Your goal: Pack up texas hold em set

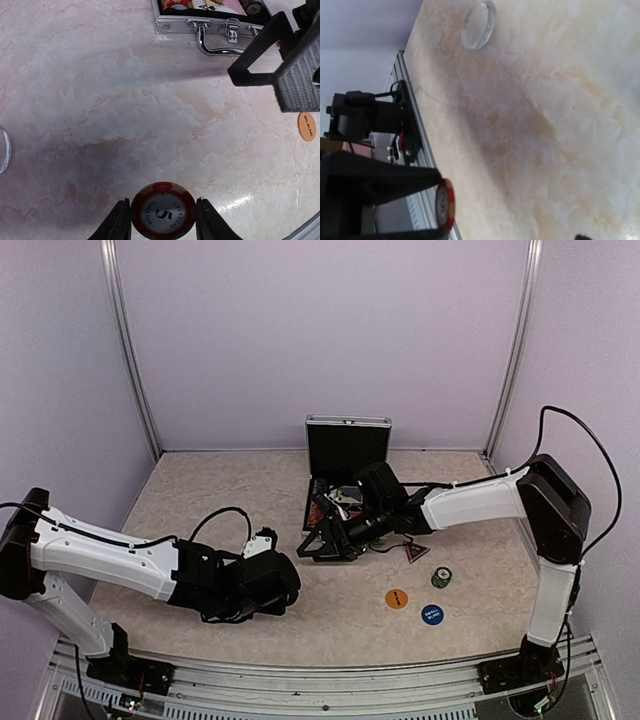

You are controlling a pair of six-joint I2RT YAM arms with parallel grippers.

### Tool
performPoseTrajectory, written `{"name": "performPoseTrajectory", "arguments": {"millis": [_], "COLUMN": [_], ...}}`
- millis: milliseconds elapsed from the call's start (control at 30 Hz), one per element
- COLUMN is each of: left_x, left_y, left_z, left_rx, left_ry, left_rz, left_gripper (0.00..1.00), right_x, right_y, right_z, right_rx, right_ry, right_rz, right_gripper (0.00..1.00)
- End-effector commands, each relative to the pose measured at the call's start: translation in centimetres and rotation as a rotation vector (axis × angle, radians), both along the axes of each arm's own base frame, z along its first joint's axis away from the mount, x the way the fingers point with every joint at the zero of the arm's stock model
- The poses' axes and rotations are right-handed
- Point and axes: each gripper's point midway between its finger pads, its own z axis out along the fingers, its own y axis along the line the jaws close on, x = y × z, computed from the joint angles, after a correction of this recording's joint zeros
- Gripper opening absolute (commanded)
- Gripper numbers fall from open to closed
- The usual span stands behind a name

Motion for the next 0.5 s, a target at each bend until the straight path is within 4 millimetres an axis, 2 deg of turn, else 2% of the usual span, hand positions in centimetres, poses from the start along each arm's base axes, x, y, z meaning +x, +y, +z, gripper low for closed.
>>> {"name": "performPoseTrajectory", "arguments": {"millis": [0, 467], "left_x": [0.0, -0.4], "left_y": [-1.4, -2.9], "left_z": [0.9, 1.1], "left_rx": [-0.021, -0.025], "left_ry": [-0.021, -0.024], "left_rz": [-0.018, -0.044], "left_gripper": [0.42, 0.42], "right_x": [-0.8, -3.1], "right_y": [1.1, 2.7], "right_z": [0.2, -1.3], "right_rx": [0.021, 0.022], "right_ry": [0.029, 0.088], "right_rz": [0.045, 0.136], "right_gripper": [0.80, 0.71]}}
